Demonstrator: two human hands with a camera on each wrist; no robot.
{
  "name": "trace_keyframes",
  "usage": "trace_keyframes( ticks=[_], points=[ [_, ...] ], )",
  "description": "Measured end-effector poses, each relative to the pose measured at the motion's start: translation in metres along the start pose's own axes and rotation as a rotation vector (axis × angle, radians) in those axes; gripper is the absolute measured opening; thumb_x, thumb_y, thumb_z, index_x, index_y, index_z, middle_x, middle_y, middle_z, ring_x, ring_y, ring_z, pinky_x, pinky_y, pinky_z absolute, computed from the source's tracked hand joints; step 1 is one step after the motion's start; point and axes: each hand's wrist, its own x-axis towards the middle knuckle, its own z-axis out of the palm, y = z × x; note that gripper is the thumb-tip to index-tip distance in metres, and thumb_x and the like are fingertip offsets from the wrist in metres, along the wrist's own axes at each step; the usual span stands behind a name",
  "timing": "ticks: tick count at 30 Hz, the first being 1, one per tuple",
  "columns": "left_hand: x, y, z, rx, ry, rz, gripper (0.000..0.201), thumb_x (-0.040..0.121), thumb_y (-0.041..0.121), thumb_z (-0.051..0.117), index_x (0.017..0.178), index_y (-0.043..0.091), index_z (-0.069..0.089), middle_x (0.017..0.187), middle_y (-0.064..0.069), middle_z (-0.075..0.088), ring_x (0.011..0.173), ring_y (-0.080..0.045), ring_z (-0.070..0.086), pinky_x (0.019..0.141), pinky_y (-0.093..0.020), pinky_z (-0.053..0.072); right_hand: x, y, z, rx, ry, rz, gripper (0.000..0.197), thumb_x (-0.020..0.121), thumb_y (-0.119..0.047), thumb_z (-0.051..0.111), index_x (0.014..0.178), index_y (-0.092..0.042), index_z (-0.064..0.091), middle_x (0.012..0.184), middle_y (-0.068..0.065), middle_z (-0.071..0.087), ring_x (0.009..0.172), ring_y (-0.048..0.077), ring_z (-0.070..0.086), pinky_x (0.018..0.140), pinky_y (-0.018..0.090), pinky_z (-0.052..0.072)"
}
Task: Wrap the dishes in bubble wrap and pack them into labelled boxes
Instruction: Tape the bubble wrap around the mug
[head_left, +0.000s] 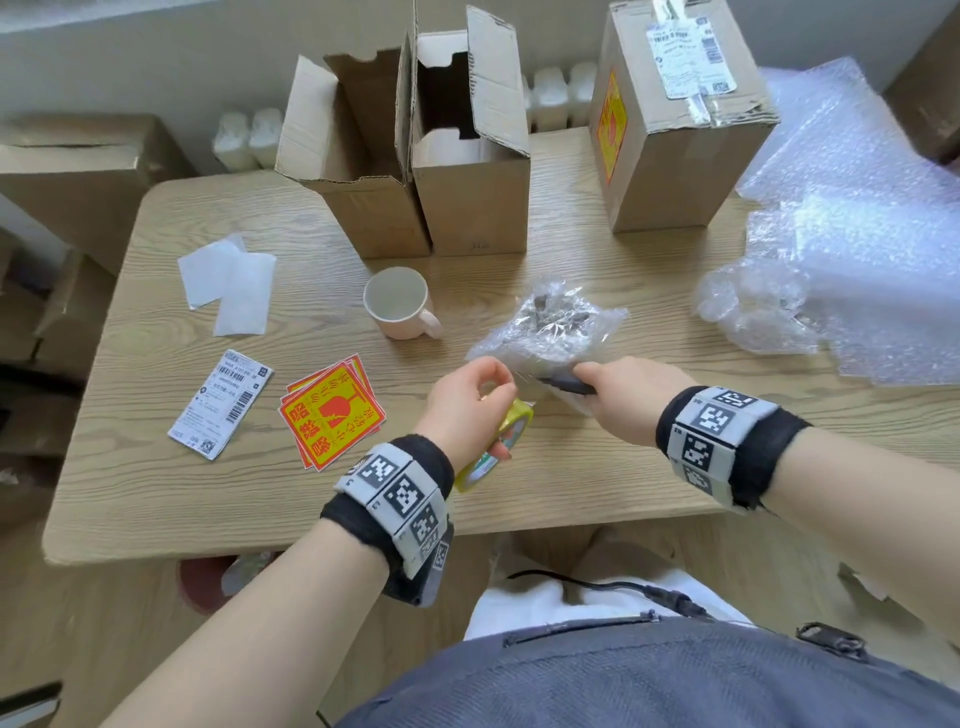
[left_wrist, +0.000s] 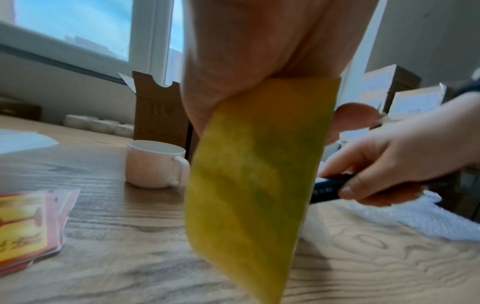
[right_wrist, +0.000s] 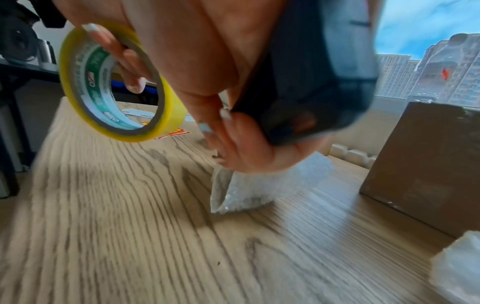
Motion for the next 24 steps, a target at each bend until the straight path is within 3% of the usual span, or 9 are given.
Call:
trace_keyframes(
  ticks=[4,7,10,12,15,18,22,24],
  points=[
    [-0.002,-0.003,-0.006,0.004,0.026,-0.04,0.011,0.095,0.022,0.048,0.085,0.024,0.053,0.08,-0.004,0.063,0.039,-0.009,0.059,0.04,-0.016,0.041,-0.005,0.003,0.012,0.022,-0.009,-0.045,0.023,0.095,-0.026,0.04,0.116,-0.029,0.048,0.088,-0.001,0.054,0.079,0.022,0.055,0.053,0.026,0.035],
    [-0.005,-0.008,-0.003,0.002,0.037,-0.094,0.009,0.096,0.026,0.048,0.089,0.023,0.053,0.077,-0.003,0.065,0.041,-0.007,0.06,0.038,-0.014,0.04,0.0,0.007,0.026,0.055,-0.019,-0.03,0.027,0.093,-0.024,0.044,0.118,-0.023,0.051,0.095,0.002,0.046,0.084,0.024,0.055,0.064,0.031,0.043],
    [-0.008,-0.013,0.0,-0.048,0.035,-0.135,0.008,0.096,0.024,0.048,0.094,0.019,0.054,0.072,-0.005,0.065,0.04,-0.007,0.059,0.04,-0.016,0.045,0.007,0.012,0.039,0.016,-0.049,-0.015,0.03,0.094,-0.019,0.043,0.124,-0.016,0.049,0.102,0.005,0.038,0.078,0.023,0.049,0.065,0.032,0.039],
    [-0.01,-0.015,0.001,-0.054,0.033,-0.157,0.008,0.097,0.024,0.048,0.096,0.018,0.054,0.074,-0.005,0.065,0.04,-0.007,0.059,0.042,-0.017,0.047,0.01,0.015,0.047,-0.013,-0.049,-0.044,0.036,0.092,-0.007,0.041,0.127,-0.012,0.045,0.107,0.008,0.037,0.075,0.022,0.044,0.065,0.032,0.038],
    [-0.01,-0.017,0.001,-0.059,0.039,-0.181,0.009,0.097,0.025,0.048,0.099,0.018,0.054,0.075,-0.006,0.065,0.042,-0.008,0.061,0.044,-0.018,0.049,0.014,0.021,0.06,-0.049,0.015,-0.104,0.047,0.087,0.003,0.041,0.133,-0.009,0.038,0.103,0.008,0.033,0.078,0.02,0.036,0.065,0.032,0.035],
    [-0.01,-0.018,0.001,-0.08,0.052,-0.194,0.01,0.097,0.026,0.048,0.098,0.018,0.054,0.071,-0.006,0.066,0.044,-0.011,0.061,0.047,-0.02,0.05,0.019,0.027,0.068,-0.132,0.086,-0.13,0.054,0.088,0.001,0.043,0.139,-0.011,0.031,0.095,0.004,0.023,0.083,0.019,0.027,0.066,0.03,0.029],
    [-0.009,-0.016,0.0,-0.119,0.065,-0.197,0.009,0.097,0.025,0.049,0.096,0.018,0.055,0.07,-0.007,0.065,0.042,-0.01,0.06,0.044,-0.019,0.048,0.024,0.031,0.079,-0.106,0.128,-0.138,0.055,0.092,-0.005,0.044,0.143,-0.012,0.027,0.105,0.008,0.036,0.095,0.024,0.04,0.069,0.03,0.03],
    [-0.009,-0.015,0.0,-0.13,0.061,-0.191,0.01,0.097,0.025,0.049,0.096,0.018,0.055,0.069,-0.006,0.065,0.043,-0.01,0.059,0.047,-0.02,0.049,0.025,0.032,0.08,-0.059,0.126,-0.155,0.053,0.091,-0.01,0.049,0.141,-0.012,0.031,0.109,0.008,0.039,0.099,0.025,0.042,0.074,0.031,0.036]
  ],
)
